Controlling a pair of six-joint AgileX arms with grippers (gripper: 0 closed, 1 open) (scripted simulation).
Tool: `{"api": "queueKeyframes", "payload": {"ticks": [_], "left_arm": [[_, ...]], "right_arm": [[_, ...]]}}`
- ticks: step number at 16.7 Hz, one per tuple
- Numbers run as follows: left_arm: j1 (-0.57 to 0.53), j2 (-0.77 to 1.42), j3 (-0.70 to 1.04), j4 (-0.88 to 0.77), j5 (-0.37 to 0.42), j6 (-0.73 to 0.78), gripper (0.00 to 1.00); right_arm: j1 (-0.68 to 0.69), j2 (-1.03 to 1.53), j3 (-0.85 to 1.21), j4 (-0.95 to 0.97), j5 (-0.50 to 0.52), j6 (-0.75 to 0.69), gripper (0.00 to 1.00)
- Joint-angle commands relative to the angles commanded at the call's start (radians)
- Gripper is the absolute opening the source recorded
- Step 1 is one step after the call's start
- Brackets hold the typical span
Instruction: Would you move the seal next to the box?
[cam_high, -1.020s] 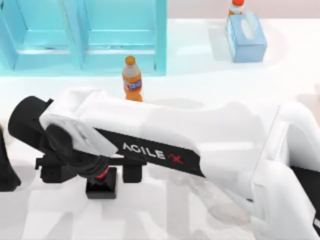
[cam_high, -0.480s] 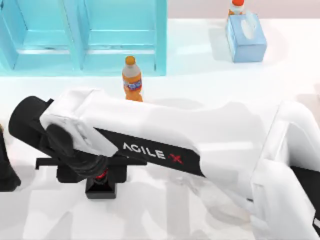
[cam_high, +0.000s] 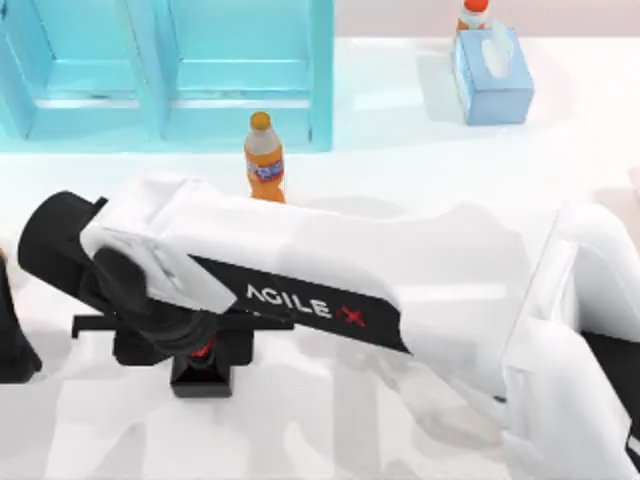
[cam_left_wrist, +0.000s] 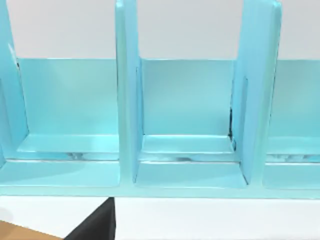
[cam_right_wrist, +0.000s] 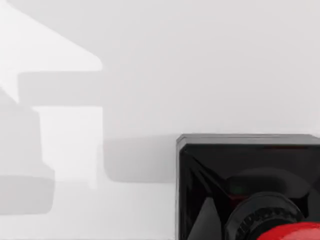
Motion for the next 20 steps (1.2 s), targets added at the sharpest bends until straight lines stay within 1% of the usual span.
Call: {"api": "queueKeyframes", "payload": {"ticks": [4,11,17,20], "left_arm": [[0.0,0.0,0.0,0.0,0.0,0.0,1.0],[0.0,0.0,0.0,0.0,0.0,0.0,1.0],[0.0,0.0,0.0,0.0,0.0,0.0,1.0],[0.0,0.0,0.0,0.0,0.0,0.0,1.0]], "right_arm": [[0.004,-0.003,0.016,-0.016,0.001,0.001,0.0],[0.002,0.01,0.214,-0.203,0.0,0.0,0.0],[-0.003,-0.001,0.207,-0.204,-0.002,-0.005,0.0],[-0.055,-0.092,0.12,-0.199,-0.013,-0.058,0.0]]}}
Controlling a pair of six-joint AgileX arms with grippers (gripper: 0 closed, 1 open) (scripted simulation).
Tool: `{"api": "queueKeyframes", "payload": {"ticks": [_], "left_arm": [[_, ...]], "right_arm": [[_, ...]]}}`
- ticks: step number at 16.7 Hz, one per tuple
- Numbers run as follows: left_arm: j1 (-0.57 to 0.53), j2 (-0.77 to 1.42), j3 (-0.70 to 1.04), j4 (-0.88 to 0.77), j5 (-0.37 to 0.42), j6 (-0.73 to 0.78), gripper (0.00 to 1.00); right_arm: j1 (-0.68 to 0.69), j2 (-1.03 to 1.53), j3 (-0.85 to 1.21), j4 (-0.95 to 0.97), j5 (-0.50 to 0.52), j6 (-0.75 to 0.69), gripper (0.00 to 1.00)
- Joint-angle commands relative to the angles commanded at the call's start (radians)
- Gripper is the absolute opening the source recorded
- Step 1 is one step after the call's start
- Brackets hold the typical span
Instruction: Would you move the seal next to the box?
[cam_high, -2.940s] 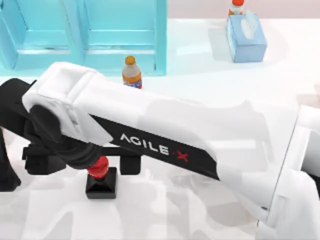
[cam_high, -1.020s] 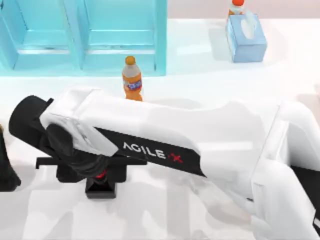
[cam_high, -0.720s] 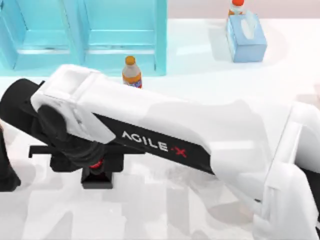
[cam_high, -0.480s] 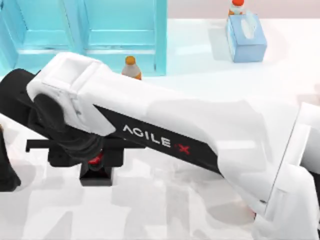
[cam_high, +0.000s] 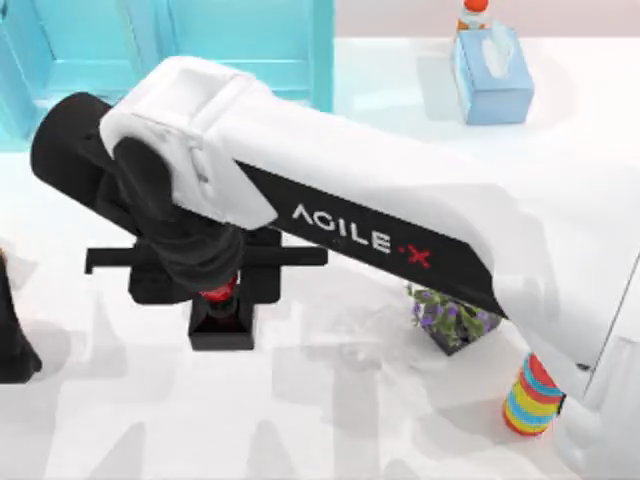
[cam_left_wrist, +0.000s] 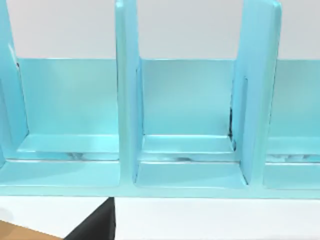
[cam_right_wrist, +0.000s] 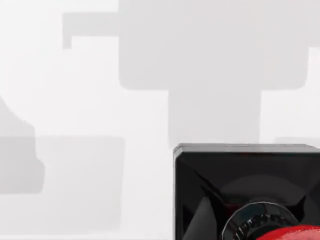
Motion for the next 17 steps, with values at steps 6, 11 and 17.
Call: {"api": "queueKeyframes", "payload": {"ticks": [6,11,17], "left_arm": [[0.0,0.0,0.0,0.0,0.0,0.0,1.0],[0.0,0.0,0.0,0.0,0.0,0.0,1.0],[0.0,0.0,0.0,0.0,0.0,0.0,1.0]], "right_arm": [[-0.208,-0.403,-0.355,0.011,-0.047,-0.209,0.0],[-0.439,-0.826,-0.751,0.023,-0.103,-0.441,0.0],[-0.686,-1.31,-1.203,0.04,-0.169,-0.691,0.0]]}}
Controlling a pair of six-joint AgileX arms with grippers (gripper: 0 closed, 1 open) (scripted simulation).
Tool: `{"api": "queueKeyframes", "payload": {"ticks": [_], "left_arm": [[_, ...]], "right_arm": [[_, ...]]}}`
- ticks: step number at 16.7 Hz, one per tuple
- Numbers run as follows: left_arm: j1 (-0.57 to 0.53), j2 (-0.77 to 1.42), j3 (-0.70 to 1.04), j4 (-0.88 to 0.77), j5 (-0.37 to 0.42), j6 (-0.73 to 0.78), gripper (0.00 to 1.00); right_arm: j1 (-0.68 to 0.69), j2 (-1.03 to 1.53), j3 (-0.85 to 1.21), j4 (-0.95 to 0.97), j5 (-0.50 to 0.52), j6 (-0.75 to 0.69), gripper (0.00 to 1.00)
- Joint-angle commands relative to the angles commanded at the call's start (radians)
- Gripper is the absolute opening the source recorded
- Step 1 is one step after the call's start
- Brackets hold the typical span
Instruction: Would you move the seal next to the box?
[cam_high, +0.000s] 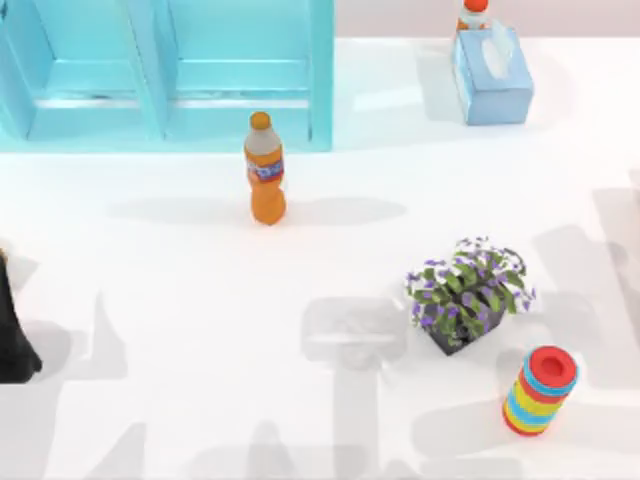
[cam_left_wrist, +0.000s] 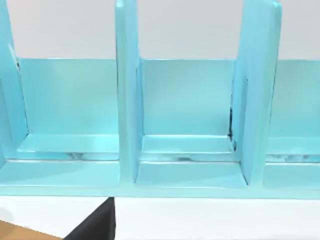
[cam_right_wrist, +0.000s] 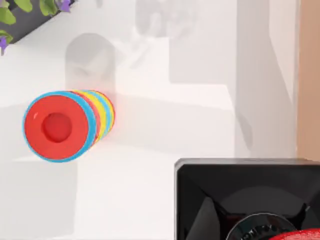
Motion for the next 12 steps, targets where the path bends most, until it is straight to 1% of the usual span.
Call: {"api": "queueKeyframes", "payload": {"ticks": [4,10,12], "left_arm": [[0.0,0.0,0.0,0.0,0.0,0.0,1.0],[0.0,0.0,0.0,0.0,0.0,0.0,1.0],[0.0,0.0,0.0,0.0,0.0,0.0,1.0]], "right_arm": [[-0.085,-0.14,-0.134,0.004,-0.023,-0.087,0.0],[-0.088,-0.145,-0.142,0.005,-0.024,-0.091,0.0],[-0.09,-0.145,-0.171,0.038,-0.024,-0.093,0.0]]}}
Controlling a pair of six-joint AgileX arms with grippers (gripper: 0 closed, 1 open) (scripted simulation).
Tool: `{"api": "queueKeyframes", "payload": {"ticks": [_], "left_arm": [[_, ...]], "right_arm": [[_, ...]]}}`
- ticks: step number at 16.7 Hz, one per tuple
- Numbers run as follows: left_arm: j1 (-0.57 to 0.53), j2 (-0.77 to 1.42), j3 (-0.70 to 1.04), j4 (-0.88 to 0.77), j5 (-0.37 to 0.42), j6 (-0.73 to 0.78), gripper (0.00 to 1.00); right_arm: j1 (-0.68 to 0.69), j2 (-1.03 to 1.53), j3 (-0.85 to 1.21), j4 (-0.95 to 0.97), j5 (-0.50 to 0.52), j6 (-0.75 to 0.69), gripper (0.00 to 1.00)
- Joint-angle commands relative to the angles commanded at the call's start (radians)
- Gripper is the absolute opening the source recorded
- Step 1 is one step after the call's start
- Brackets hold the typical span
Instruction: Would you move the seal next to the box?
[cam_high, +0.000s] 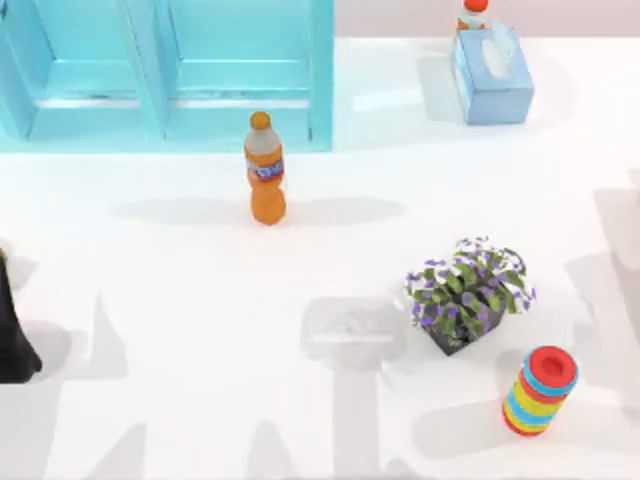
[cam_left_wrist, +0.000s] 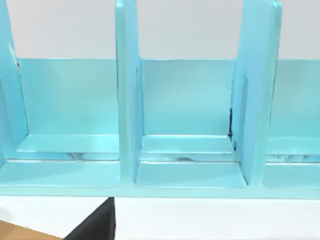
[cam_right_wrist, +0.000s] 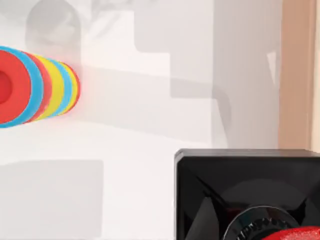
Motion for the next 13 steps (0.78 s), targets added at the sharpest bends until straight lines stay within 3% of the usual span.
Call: {"api": "queueKeyframes", "payload": {"ticks": [13], "left_arm": [[0.0,0.0,0.0,0.0,0.0,0.0,1.0]], "right_arm": [[-0.012,0.019,-0.215,0.234,-0.004,-0.01,0.0]]}}
